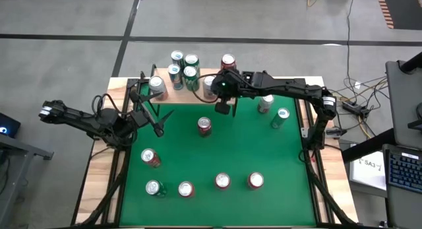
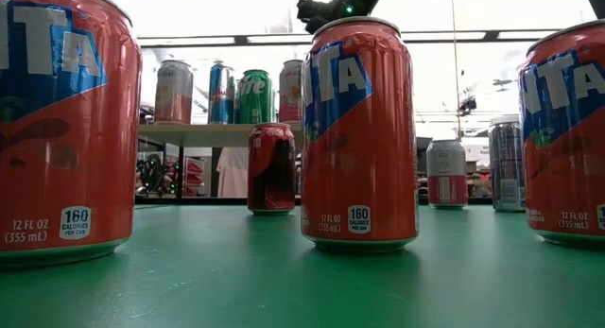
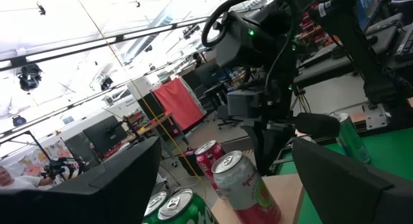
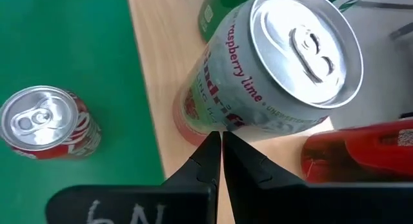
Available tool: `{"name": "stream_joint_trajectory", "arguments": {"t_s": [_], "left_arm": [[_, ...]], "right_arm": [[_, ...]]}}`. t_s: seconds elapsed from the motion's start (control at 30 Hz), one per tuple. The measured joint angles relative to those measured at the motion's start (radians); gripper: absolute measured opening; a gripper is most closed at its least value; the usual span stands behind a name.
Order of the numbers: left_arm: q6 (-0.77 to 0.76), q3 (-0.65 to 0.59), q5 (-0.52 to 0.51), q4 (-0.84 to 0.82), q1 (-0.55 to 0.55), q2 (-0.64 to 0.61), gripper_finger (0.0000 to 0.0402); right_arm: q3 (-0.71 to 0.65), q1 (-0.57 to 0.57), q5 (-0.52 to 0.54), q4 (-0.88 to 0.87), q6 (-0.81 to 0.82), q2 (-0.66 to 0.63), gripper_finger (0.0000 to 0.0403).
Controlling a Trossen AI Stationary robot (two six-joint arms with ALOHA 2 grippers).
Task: Place canned beverage on shelf
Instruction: Put the blue can on the shelf
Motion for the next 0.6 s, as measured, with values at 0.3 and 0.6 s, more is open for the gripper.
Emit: {"name": "stream_joint_trajectory", "arguments": {"t_s": [0.3,0.6], "left_arm": [[0.0,0.0,0.0,0.0,0.0,0.0,0.0333],[0.0,0.0,0.0,0.0,0.0,0.0,0.0333]], "right_arm": [[0.0,-0.005,-0.012,0.001,0.03,0.0,0.0009],[-0.004,-0.002,-0.124,0.063,0.041,0.005,0.0009]]}}
